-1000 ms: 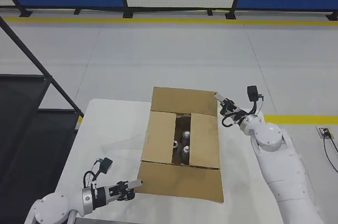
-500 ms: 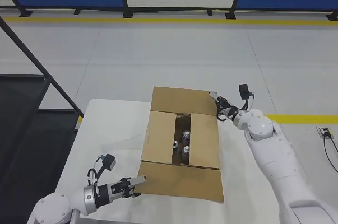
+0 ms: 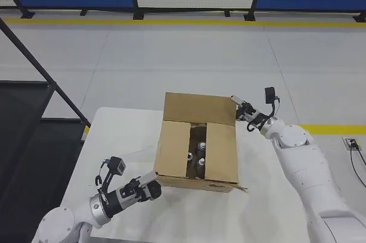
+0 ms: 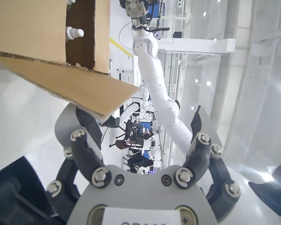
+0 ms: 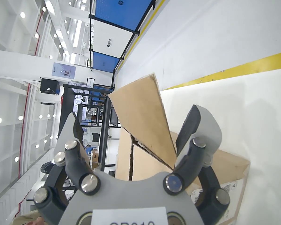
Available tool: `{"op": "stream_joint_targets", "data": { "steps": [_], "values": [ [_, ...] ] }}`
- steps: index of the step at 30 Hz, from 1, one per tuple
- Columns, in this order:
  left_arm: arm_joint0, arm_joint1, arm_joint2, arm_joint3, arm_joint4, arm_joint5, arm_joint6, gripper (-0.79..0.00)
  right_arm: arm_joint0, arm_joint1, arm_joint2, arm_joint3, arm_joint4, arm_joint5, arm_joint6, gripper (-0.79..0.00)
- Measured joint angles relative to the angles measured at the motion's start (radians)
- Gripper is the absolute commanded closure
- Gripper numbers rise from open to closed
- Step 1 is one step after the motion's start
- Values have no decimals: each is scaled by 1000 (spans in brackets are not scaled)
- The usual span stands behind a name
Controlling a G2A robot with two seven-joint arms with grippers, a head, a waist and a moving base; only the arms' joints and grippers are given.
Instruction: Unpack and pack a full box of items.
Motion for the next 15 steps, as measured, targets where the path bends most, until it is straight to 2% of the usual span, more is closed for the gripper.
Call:
{"op": "stream_joint_targets", "data": {
  "steps": [10,15],
  "values": [
    [-57,-4,49,22,-1,23,153,-785,-36,35,52,-55,78,-101,130,-785],
    [-76,-10,76,20,17,38,279,-785,-68,53,70,-123,106,-133,207,-785]
  ]
}}
